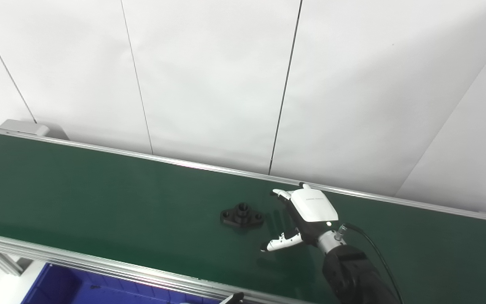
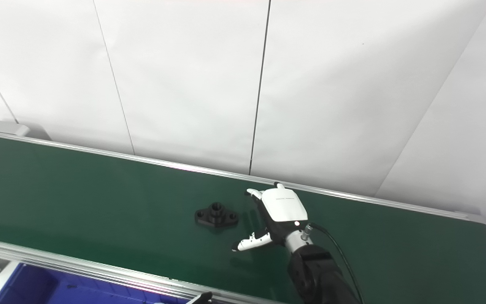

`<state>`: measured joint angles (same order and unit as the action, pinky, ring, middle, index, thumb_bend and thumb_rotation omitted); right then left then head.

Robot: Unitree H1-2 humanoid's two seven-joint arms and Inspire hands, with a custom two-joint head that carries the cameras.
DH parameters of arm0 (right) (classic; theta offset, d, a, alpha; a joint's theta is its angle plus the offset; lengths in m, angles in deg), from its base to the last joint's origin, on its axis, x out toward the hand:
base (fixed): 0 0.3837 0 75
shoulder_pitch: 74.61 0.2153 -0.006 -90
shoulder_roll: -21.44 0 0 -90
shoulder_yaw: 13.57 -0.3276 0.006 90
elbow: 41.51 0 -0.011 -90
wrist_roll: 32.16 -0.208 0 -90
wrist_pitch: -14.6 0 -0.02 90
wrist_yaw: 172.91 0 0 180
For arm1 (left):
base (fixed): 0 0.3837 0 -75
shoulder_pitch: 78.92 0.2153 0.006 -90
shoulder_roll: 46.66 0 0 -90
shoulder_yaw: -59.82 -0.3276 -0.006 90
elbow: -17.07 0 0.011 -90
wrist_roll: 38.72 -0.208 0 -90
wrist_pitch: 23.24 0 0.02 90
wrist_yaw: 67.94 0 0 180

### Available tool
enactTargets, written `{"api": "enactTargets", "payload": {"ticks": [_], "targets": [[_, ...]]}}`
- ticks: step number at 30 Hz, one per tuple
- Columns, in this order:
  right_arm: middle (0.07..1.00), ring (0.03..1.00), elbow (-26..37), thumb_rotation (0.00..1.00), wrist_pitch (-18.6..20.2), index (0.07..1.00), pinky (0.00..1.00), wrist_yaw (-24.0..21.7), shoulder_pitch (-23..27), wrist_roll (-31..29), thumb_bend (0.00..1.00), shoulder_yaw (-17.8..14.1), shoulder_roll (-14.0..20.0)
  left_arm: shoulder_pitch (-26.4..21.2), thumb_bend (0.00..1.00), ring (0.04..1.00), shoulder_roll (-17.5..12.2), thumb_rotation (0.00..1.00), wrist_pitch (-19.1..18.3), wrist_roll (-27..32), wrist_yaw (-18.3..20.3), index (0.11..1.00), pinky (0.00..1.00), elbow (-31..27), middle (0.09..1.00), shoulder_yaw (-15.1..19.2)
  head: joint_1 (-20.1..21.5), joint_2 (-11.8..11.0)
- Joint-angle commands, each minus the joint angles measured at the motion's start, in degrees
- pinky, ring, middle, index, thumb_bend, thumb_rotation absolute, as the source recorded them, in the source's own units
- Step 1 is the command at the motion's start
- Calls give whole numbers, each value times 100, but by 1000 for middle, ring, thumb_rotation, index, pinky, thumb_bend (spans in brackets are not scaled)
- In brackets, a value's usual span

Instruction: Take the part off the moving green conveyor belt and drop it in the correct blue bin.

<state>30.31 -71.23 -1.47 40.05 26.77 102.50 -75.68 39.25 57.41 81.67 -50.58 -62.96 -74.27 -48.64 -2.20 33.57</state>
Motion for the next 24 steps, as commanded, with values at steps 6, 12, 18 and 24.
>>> {"api": "enactTargets", "payload": {"ticks": [6,12,18,24], "targets": [[822,767,-37,527,185,869,635,-10,425,-130,983,106,-133,83,735,909,84,739,86,-82,-100,911,846,-206,907,-82,-76,18],[801,743,-217,525,204,863,604,2,500,-197,987,176,-181,137,745,912,100,739,2,-49,-78,912,849,-281,912,-106,-128,27],[778,708,-318,524,215,861,578,-1,524,-320,986,191,-241,145,740,893,126,734,101,-113,-146,901,823,-256,897,-122,-153,44],[771,694,-335,534,297,869,571,-125,517,-363,978,261,-239,151,738,892,85,752,121,-192,-154,912,829,-294,897,-175,-195,90]]}}
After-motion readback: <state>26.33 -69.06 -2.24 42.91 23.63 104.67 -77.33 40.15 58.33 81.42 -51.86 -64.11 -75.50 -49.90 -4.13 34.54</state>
